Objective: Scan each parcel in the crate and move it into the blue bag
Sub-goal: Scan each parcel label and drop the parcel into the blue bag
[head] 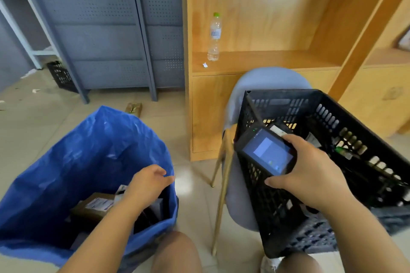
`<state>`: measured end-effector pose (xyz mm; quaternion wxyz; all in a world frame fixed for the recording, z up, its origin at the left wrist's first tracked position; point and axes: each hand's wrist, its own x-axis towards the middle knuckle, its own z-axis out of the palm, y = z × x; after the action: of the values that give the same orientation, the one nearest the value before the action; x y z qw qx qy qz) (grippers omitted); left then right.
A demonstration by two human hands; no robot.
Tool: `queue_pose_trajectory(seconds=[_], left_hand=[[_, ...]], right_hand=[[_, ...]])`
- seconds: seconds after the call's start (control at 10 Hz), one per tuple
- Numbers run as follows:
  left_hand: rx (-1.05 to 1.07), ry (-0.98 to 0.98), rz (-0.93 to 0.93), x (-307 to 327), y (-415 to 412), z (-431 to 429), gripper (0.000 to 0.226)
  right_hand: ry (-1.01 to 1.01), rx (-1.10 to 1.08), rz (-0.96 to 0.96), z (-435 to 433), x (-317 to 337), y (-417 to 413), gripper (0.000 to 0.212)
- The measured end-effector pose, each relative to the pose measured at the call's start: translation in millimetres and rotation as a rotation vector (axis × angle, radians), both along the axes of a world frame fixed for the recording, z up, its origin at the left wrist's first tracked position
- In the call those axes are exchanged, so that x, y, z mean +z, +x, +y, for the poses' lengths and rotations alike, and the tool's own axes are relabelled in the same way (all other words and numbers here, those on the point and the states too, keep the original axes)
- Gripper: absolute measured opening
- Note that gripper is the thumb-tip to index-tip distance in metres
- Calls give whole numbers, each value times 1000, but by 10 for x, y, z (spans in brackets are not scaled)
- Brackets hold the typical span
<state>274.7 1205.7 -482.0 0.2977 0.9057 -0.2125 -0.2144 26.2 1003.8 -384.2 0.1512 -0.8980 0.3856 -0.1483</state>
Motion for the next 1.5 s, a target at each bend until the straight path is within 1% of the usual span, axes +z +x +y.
queue_pose_trajectory(seconds=[0.1, 0.2, 0.3, 0.4, 0.5, 0.6, 0.7, 0.8, 0.9, 1.0, 1.1, 1.2, 1.3, 1.4, 1.5], left_hand=[[-101, -117, 22, 159, -203, -331, 35], [-222, -156, -3, 330, -444, -695, 33], [-308, -223, -41, 463, -704, -1126, 23], [-404, -283, -81, 567, -949, -1557, 18], [-560, -291, -180, 624, -1170, -2002, 20], [-723, -224, -258, 583, -1386, -2499, 28], [-934, 7, -254, 451, -1630, -2966, 42], [-1146, 213, -300, 252, -1876, -3327, 53], [-1316, 451, -294, 20, -2089, -3568, 57], [-1424, 683, -295, -186, -2267, -3688, 50], [-1462, 750, -229, -378, -2372, -3716, 44], [-1416, 751, -193, -559, -2499, -3637, 54], [-1338, 699, -336, -717, -2605, -3530, 66], [-1312, 672, -342, -763, -2629, -3486, 77], [-1328, 769, -294, -769, -2650, -3533, 81]], right_hand=[[27, -89, -24, -177, 11, -326, 93], [57, -189, -60, -384, -18, -661, 94], [35, -294, -65, -590, -79, -968, 97], [52, -372, -122, -776, -154, -1215, 96], [66, -414, -154, -944, -221, -1404, 98], [55, -446, -143, -1075, -267, -1554, 95], [63, -465, -119, -1188, -291, -1675, 89], [85, -502, -102, -1312, -303, -1793, 89], [78, -527, -50, -1418, -314, -1893, 89], [65, -530, 0, -1495, -334, -1952, 88], [72, -512, 14, -1549, -377, -1982, 89], [77, -508, 14, -1588, -441, -2003, 90], [83, -503, -4, -1613, -505, -2024, 89], [100, -518, -24, -1622, -547, -2052, 88], [114, -536, -48, -1619, -560, -2074, 88]])
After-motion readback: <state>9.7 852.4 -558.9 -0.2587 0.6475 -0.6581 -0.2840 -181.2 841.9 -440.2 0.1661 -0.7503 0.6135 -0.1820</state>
